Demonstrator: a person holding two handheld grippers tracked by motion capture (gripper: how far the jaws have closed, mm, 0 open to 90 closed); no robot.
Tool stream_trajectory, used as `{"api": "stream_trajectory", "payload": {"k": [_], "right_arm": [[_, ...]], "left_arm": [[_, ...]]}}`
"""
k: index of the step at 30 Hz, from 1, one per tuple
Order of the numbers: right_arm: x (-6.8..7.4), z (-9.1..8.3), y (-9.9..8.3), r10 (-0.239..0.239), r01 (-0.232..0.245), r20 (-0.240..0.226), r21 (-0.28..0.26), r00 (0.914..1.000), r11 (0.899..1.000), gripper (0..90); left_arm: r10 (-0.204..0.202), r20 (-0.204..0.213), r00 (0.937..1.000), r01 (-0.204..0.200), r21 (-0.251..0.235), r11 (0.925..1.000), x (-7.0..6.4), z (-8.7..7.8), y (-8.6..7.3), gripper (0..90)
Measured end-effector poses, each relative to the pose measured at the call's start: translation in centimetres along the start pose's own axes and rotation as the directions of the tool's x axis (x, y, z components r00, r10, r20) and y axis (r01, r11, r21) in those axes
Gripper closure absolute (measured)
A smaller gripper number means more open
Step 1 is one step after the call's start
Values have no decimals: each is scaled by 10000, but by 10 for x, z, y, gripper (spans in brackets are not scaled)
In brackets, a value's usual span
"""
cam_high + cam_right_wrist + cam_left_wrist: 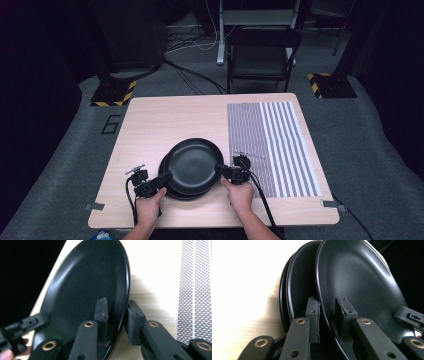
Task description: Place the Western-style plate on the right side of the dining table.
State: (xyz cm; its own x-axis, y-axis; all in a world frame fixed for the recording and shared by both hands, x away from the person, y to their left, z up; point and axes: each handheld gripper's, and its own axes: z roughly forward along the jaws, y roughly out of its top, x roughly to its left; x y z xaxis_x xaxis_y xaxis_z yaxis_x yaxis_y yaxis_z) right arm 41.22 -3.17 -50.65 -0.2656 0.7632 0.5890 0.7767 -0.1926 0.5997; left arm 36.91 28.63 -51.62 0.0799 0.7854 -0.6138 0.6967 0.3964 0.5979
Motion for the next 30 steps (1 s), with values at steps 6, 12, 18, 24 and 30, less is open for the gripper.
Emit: {"api": "stream_trajectory", "payload": {"k": [6, 12, 18, 24, 30], "right_arm": [[3, 0, 1, -289, 286, 160, 202, 9995, 9994, 718], [3, -1, 0, -149, 147, 75, 257, 9999, 9996, 724], [1, -3, 1, 10, -7, -86, 277, 10000, 9996, 730], [0, -5, 1, 155, -147, -211, 369, 9997, 9992, 732], [4, -10, 5, 102, -92, -412, 261, 9991, 9996, 743]], "left_arm": [[89, -58, 9999, -89, -3, 10000, -1, 0, 1, 740], [141, -44, 9999, -141, -2, 9999, 0, -1, 3, 742], [218, -19, 9998, -218, -24, 9998, -3, -2, 5, 749], [376, 11, 9993, -375, -50, 9993, -6, -5, 8, 756], [398, 87, 9992, -397, -167, 9991, -7, -9, 14, 756]]}}
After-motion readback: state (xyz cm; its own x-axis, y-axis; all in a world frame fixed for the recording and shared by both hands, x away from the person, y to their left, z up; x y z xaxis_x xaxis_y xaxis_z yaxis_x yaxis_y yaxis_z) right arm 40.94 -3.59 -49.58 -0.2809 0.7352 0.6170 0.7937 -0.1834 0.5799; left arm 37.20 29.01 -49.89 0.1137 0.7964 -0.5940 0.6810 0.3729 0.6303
